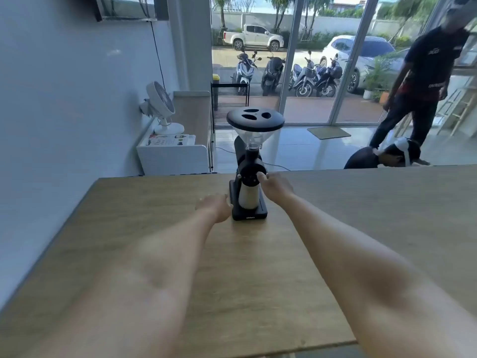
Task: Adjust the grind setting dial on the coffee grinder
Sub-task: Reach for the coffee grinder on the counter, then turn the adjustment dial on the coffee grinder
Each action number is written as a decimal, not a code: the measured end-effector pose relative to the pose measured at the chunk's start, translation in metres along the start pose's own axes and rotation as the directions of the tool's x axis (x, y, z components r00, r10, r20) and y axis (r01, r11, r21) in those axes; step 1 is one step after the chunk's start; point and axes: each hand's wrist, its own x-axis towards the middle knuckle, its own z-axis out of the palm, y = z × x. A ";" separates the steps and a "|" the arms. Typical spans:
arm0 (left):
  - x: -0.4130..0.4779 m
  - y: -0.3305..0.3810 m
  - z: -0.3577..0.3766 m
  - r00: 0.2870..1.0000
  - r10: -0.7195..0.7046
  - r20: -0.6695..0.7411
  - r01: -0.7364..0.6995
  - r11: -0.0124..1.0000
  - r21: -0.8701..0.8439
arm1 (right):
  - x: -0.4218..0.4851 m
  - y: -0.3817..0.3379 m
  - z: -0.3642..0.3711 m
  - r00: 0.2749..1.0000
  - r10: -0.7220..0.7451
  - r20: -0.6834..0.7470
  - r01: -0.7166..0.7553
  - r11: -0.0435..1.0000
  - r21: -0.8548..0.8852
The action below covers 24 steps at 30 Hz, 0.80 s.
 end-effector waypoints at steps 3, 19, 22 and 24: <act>0.003 -0.004 0.008 0.999 -0.006 0.039 0.007 1.000 -0.029 | 0.005 -0.003 0.004 0.999 0.045 -0.022 -0.043 0.996 0.082; 0.065 -0.012 0.075 0.997 -0.071 -0.014 0.068 0.988 -0.138 | 0.041 0.009 0.023 0.955 0.130 0.267 -0.257 0.812 0.524; 0.071 -0.013 0.088 0.996 -0.081 -0.045 0.077 0.992 -0.099 | 0.038 0.013 0.021 0.942 0.079 0.327 -0.277 0.733 0.621; 0.075 -0.015 0.098 0.995 -0.087 -0.058 0.082 0.993 -0.083 | 0.038 0.017 0.023 0.934 0.047 0.355 -0.291 0.676 0.677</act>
